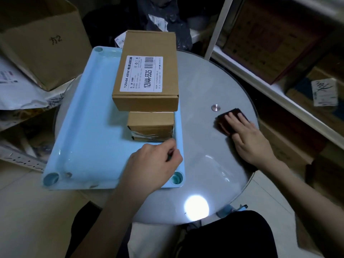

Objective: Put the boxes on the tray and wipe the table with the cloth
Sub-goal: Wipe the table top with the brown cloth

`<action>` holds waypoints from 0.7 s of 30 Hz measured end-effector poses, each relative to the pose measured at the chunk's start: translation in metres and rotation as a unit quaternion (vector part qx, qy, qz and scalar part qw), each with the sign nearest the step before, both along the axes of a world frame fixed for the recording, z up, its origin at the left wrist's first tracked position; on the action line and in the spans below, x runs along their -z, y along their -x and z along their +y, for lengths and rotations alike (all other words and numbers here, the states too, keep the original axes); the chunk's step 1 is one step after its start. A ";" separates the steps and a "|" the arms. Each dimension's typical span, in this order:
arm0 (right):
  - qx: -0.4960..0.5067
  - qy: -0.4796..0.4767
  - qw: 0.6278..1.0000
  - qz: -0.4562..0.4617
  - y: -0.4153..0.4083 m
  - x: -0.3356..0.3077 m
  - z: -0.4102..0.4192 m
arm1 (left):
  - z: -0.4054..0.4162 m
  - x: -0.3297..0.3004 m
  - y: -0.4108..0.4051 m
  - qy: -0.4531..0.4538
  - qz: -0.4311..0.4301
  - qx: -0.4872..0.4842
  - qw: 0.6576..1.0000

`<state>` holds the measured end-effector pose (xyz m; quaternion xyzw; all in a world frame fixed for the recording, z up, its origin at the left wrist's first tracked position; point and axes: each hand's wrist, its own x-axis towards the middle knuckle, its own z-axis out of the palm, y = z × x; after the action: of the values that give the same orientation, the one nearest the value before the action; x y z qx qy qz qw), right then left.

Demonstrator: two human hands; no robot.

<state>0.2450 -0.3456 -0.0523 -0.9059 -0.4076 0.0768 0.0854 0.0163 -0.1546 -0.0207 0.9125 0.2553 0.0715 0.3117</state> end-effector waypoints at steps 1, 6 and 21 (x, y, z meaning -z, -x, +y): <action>0.032 0.001 0.999 -0.006 -0.015 0.001 0.003 | 0.000 0.000 0.000 0.000 0.001 0.002 1.000; 0.123 0.010 0.992 -0.030 -0.037 0.005 0.063 | 0.001 -0.001 -0.001 0.010 0.010 -0.001 1.000; 0.084 0.002 0.996 -0.017 0.021 0.002 0.017 | 0.004 0.010 -0.003 -0.007 0.012 0.000 1.000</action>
<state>0.2243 -0.3285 -0.0540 -0.9381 -0.3318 0.0545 0.0831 0.0196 -0.1502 -0.0310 0.9154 0.2584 0.0620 0.3023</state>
